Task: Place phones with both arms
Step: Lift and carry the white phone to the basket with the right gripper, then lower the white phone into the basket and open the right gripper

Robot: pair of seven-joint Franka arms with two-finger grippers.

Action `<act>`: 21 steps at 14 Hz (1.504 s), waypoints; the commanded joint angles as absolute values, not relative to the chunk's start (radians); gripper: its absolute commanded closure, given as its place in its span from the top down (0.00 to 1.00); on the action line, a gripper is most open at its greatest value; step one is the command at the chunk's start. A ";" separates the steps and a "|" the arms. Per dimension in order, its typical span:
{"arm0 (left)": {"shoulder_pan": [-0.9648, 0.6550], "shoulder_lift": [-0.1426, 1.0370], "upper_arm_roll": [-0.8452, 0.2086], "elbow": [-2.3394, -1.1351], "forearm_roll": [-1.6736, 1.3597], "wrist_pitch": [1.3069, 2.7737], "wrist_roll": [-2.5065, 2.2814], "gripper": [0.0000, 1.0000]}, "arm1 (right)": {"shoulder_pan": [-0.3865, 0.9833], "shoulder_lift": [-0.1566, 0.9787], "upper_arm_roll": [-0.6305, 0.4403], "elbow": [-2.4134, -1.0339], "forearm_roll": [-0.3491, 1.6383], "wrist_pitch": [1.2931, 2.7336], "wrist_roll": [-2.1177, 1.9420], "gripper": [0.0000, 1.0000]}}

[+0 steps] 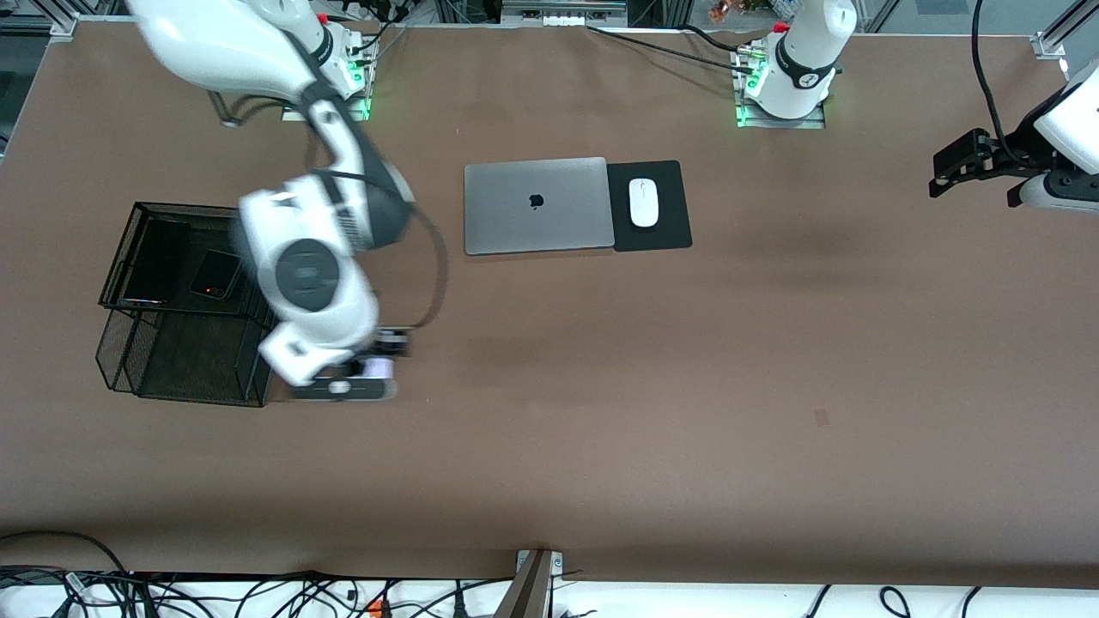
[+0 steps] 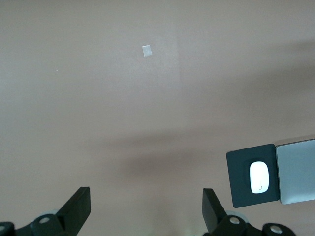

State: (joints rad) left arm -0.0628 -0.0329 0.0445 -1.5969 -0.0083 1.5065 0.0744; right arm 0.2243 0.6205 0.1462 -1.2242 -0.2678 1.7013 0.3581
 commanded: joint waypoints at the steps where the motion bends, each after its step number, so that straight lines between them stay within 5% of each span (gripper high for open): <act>1: -0.054 -0.035 0.040 -1.591 -0.018 1.497 0.095 1.00 | 0.070 0.572 0.163 -1.293 -0.265 1.625 0.201 0.08; 9: -0.055 -0.034 0.040 -1.591 -0.018 1.497 0.089 1.00 | -0.155 0.561 0.143 -1.518 -0.265 1.880 0.003 0.08; 17: -0.055 -0.032 0.040 -1.589 -0.018 1.497 0.089 1.00 | -0.222 0.615 0.143 -1.543 -0.264 1.997 0.006 0.08; 21: -0.055 -0.028 0.040 -1.589 -0.018 1.497 0.087 1.00 | -0.236 0.646 0.144 -1.542 -0.239 2.008 0.012 0.28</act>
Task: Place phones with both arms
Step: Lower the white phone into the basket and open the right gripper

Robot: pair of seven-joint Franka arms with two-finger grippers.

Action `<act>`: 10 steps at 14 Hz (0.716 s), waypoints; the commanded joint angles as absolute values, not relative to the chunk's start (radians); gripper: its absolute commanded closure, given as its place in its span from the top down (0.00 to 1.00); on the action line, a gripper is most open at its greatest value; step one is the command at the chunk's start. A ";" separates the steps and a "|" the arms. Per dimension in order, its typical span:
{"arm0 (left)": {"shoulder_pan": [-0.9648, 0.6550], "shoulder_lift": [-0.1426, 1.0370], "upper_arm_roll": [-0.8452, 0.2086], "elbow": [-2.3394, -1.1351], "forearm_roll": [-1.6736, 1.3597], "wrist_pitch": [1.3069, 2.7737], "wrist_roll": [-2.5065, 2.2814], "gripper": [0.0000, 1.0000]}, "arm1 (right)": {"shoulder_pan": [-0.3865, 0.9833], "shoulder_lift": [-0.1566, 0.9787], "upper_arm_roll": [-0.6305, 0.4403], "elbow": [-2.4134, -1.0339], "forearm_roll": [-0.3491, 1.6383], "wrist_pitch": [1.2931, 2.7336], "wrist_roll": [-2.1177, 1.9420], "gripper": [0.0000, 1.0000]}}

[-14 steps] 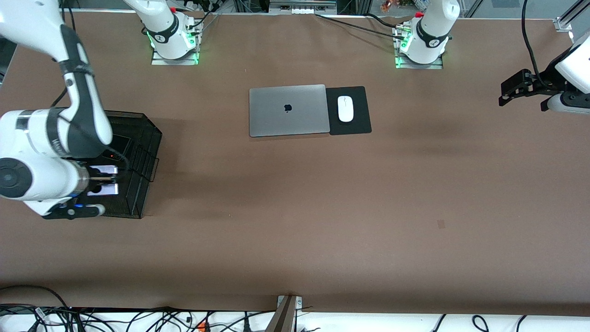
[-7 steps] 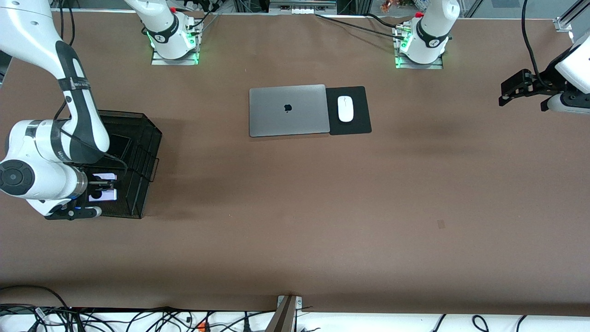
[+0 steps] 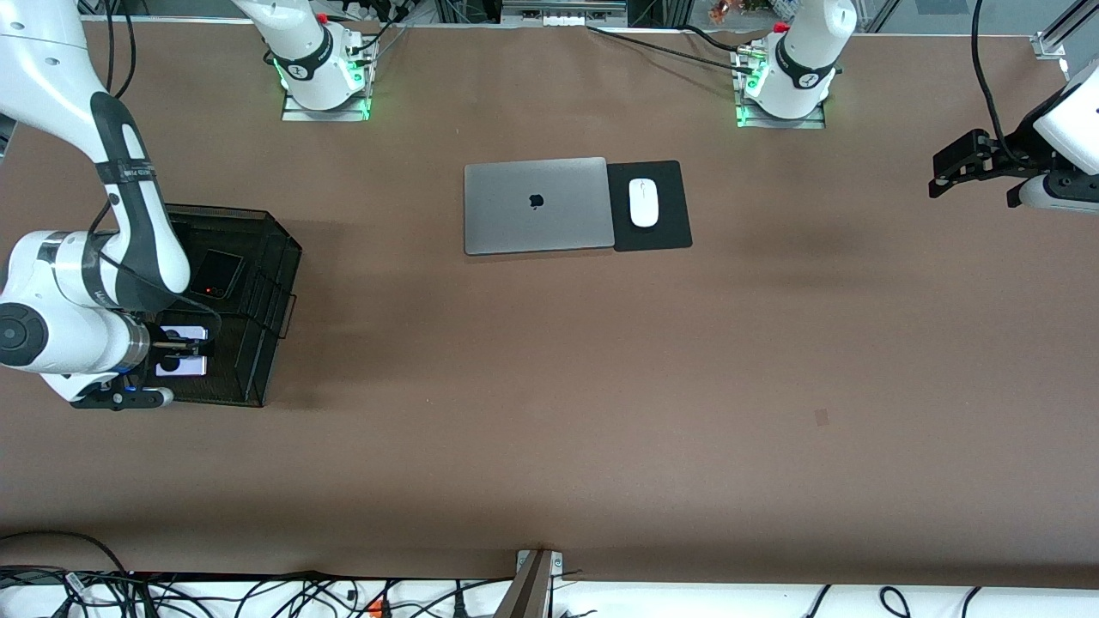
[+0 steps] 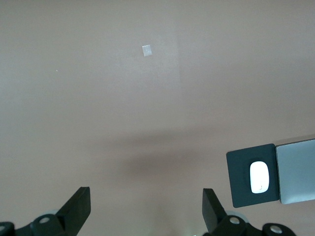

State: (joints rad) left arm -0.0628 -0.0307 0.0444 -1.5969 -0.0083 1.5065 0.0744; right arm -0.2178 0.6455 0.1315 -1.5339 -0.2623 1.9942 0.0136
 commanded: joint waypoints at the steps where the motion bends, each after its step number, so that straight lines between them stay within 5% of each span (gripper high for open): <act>1: -0.055 -0.028 0.041 -1.589 -0.018 1.497 0.087 1.00 | -0.238 0.647 0.144 -1.540 -0.230 2.009 0.012 0.41; 3: -0.055 -0.028 0.041 -1.589 -0.018 1.497 0.087 1.00 | -0.239 0.647 0.144 -1.534 -0.229 2.022 0.018 0.94; 8: -0.055 -0.028 0.041 -1.589 -0.018 1.497 0.087 1.00 | -0.236 0.635 0.149 -1.459 -0.222 1.996 0.006 0.99; 10: -0.055 -0.028 0.040 -1.589 -0.018 1.497 0.087 1.00 | -0.230 0.623 0.169 -1.386 -0.210 1.875 0.006 0.99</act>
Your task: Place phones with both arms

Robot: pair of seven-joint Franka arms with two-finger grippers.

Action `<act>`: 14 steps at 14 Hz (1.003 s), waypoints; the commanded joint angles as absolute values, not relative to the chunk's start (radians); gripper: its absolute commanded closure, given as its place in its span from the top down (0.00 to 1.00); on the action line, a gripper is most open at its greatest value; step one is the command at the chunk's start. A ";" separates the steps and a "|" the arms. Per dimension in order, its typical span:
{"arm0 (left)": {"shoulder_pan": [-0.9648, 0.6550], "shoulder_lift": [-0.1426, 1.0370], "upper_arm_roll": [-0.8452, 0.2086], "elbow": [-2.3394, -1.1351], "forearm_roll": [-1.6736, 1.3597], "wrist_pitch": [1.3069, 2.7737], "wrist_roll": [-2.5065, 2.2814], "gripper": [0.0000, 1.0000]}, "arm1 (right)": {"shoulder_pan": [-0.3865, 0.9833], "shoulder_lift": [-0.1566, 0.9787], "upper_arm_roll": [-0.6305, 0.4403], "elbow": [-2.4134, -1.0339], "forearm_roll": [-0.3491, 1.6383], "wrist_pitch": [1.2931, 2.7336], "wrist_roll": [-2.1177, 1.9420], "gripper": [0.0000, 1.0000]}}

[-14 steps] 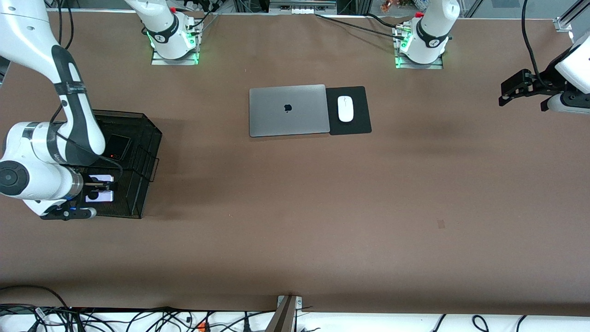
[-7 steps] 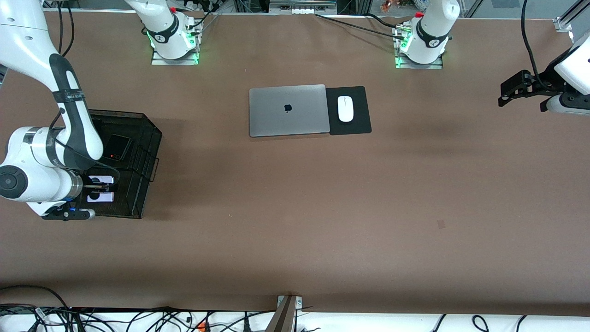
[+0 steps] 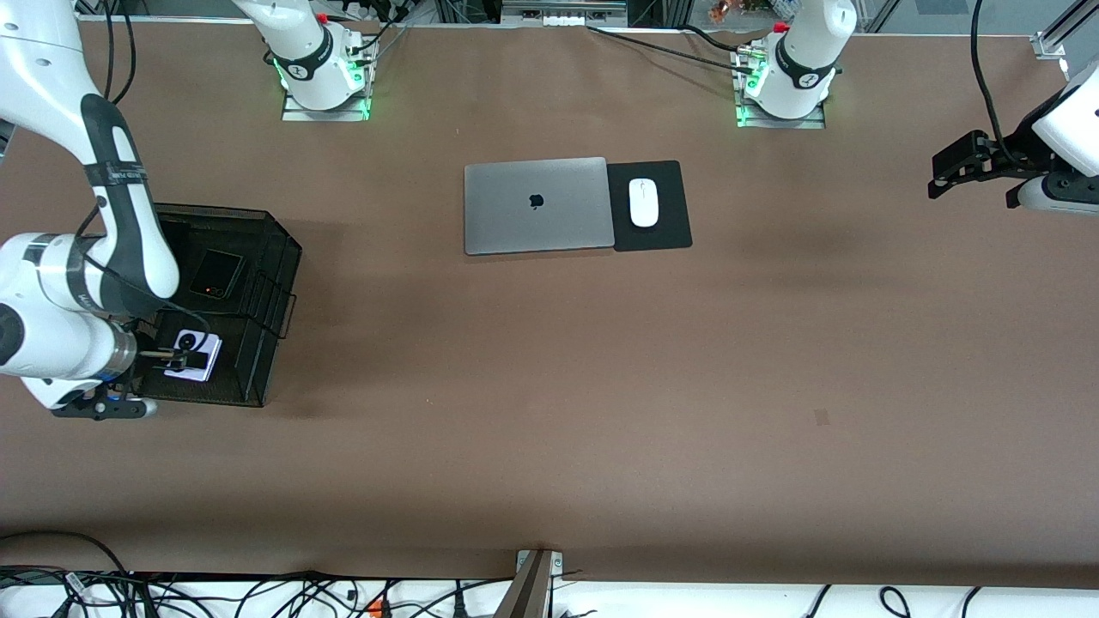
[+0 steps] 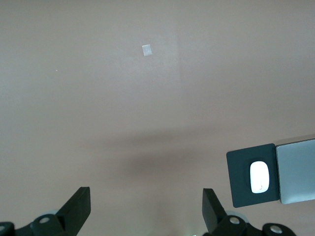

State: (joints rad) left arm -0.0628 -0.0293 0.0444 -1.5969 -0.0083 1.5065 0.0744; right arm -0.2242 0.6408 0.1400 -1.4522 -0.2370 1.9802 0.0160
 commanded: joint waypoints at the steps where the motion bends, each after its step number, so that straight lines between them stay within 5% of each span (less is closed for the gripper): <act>1: -0.055 -0.028 0.040 -1.589 -0.018 1.497 0.089 1.00 | -0.229 0.614 0.187 -1.340 -0.183 1.797 0.009 0.99; 4: -0.055 -0.026 0.040 -1.589 -0.018 1.497 0.087 1.00 | -0.225 0.546 0.232 -1.249 -0.101 1.631 0.014 0.99; 14: -0.054 -0.021 0.041 -1.588 -0.020 1.499 0.089 1.00 | -0.222 0.364 0.301 -1.259 -0.097 1.425 0.090 0.99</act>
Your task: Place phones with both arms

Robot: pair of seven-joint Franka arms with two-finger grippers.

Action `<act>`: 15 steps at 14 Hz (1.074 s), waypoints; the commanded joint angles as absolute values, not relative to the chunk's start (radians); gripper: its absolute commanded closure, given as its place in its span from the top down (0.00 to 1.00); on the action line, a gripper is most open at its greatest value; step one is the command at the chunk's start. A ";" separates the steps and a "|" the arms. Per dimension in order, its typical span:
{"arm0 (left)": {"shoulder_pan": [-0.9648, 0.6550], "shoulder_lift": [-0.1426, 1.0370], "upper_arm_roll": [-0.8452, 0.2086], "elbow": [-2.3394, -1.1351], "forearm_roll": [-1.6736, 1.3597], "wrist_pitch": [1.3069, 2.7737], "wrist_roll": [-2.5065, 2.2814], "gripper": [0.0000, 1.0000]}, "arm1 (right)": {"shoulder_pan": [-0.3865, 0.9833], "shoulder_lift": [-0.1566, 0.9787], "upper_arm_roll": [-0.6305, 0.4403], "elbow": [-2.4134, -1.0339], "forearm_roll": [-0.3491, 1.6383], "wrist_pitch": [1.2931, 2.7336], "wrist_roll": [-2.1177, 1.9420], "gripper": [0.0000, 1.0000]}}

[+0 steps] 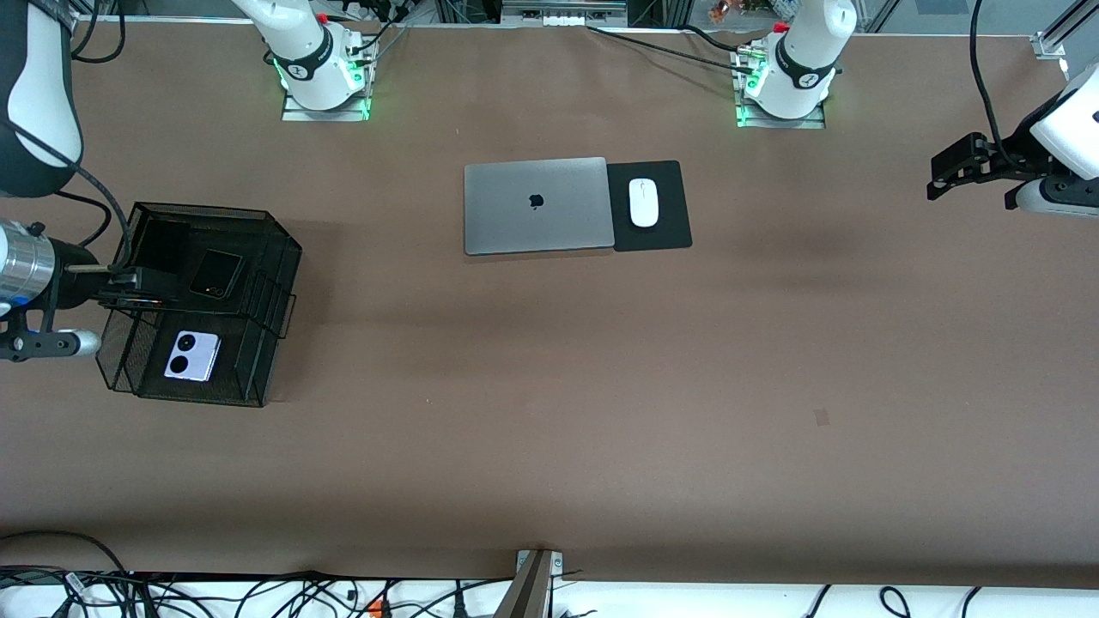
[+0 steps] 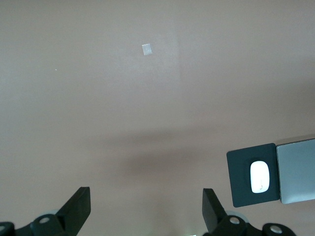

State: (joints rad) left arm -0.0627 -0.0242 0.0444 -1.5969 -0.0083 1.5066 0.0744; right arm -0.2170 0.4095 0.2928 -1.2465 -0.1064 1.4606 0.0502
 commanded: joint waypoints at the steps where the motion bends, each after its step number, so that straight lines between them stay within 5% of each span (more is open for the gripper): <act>1: -0.055 -0.021 0.041 -1.588 -0.020 1.499 0.089 1.00 | -0.222 0.336 0.301 -1.270 -0.094 1.419 0.092 0.99; 6: -0.055 -0.020 0.041 -1.577 -0.020 1.499 0.089 1.00 | -0.135 0.293 0.244 -1.328 -0.086 1.431 0.138 0.99; 9: -0.055 -0.020 0.041 -1.577 -0.020 1.499 0.089 1.00 | -0.058 0.288 0.123 -1.353 -0.031 1.442 0.138 0.99; 15: -0.055 -0.020 0.041 -1.577 -0.020 1.497 0.089 1.00 | -0.058 0.301 0.118 -1.368 -0.017 1.482 0.135 0.99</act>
State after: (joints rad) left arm -0.0624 -0.0232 0.0445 -1.5945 -0.0083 1.5069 0.0744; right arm -0.0685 0.3171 0.1260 -1.3378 -0.0356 1.4505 0.1299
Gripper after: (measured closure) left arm 0.000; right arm 0.004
